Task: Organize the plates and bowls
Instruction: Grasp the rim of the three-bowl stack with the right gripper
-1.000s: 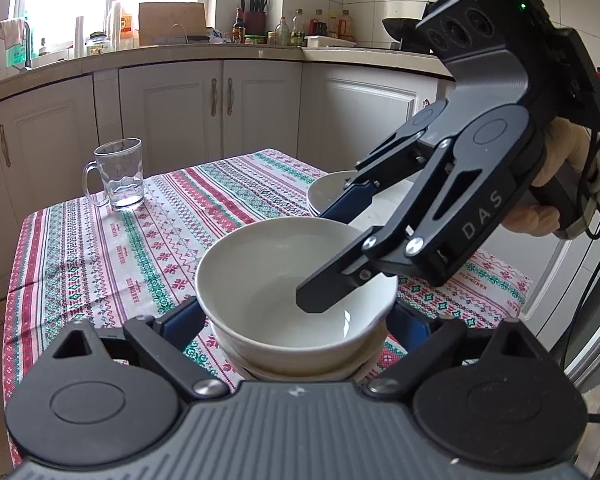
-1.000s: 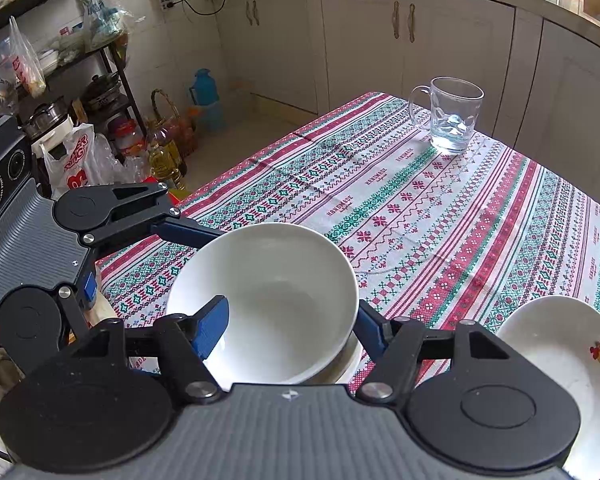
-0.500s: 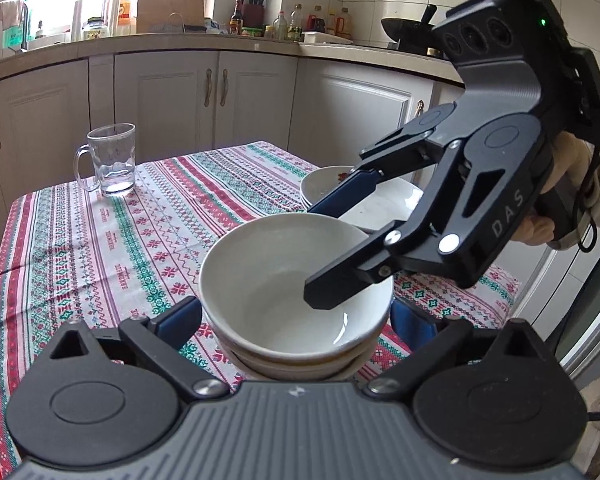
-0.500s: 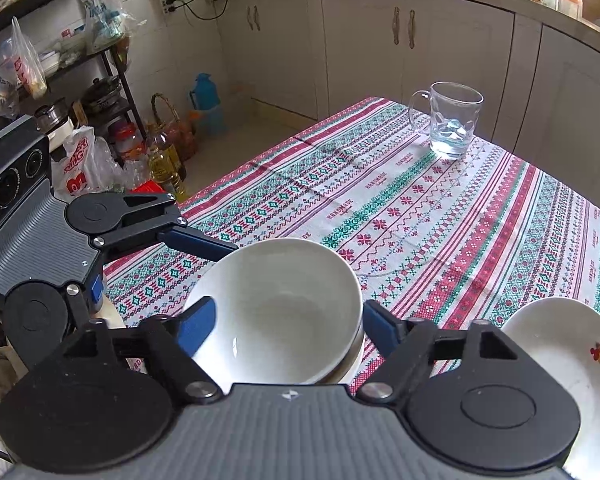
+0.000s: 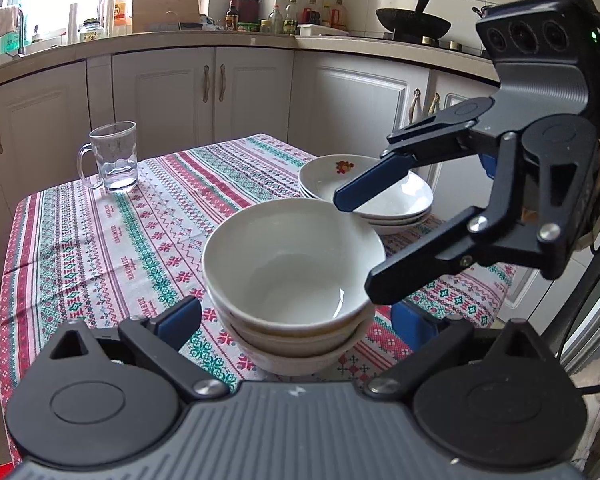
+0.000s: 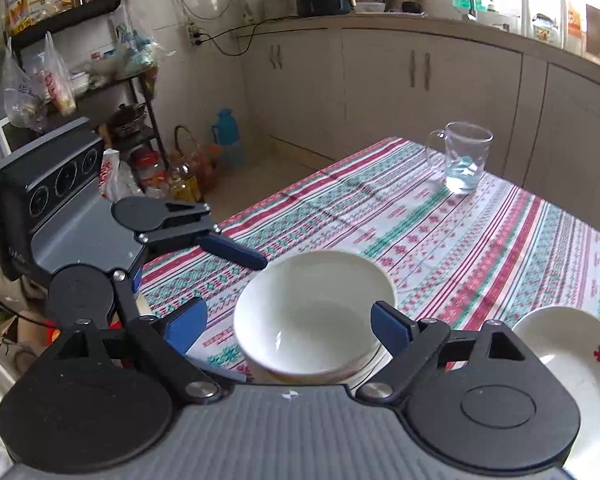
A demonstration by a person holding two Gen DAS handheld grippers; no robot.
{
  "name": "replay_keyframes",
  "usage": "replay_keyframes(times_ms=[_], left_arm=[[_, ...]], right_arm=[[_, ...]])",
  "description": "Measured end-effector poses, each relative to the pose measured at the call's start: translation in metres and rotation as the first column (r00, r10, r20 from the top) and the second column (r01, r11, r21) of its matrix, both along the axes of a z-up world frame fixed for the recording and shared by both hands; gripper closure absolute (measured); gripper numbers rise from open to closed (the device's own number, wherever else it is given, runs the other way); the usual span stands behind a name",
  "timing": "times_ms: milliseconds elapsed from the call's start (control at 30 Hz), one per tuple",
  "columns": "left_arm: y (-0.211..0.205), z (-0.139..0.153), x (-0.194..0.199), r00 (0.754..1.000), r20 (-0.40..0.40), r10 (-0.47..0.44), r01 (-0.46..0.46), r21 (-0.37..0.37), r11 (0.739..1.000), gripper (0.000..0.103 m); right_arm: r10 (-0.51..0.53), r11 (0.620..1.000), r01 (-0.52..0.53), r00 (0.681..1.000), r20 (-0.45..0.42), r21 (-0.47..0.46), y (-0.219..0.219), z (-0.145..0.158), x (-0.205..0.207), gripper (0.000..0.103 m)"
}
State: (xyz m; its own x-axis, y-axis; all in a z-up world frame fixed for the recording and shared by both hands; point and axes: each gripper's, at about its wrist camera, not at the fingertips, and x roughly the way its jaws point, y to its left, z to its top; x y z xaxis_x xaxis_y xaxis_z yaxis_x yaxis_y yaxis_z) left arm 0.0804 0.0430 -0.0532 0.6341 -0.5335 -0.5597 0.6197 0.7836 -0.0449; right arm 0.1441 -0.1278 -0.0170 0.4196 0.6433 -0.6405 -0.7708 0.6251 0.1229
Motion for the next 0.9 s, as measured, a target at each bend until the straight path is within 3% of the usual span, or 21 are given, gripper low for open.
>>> replay_keyframes(times_ms=[300,367,900], left_arm=[[0.004,-0.002,0.0,1.0,0.011,-0.009,0.009,0.02,1.0,0.002],[0.003,-0.005,0.002,1.0,0.009,-0.019,0.018,0.036,0.999,0.002],[0.002,-0.03,0.023,0.99,-0.041,-0.131,0.136,0.139,0.981,0.002]], right_arm=[[-0.03,0.999,0.03,1.0,0.0,0.017,-0.012,-0.004,-0.005,0.009],[-0.042,0.999,0.042,0.999,0.004,0.008,-0.017,-0.007,-0.007,0.004],[-0.003,0.976,0.015,0.998,0.055,-0.219,-0.009,-0.063,-0.006,0.002]])
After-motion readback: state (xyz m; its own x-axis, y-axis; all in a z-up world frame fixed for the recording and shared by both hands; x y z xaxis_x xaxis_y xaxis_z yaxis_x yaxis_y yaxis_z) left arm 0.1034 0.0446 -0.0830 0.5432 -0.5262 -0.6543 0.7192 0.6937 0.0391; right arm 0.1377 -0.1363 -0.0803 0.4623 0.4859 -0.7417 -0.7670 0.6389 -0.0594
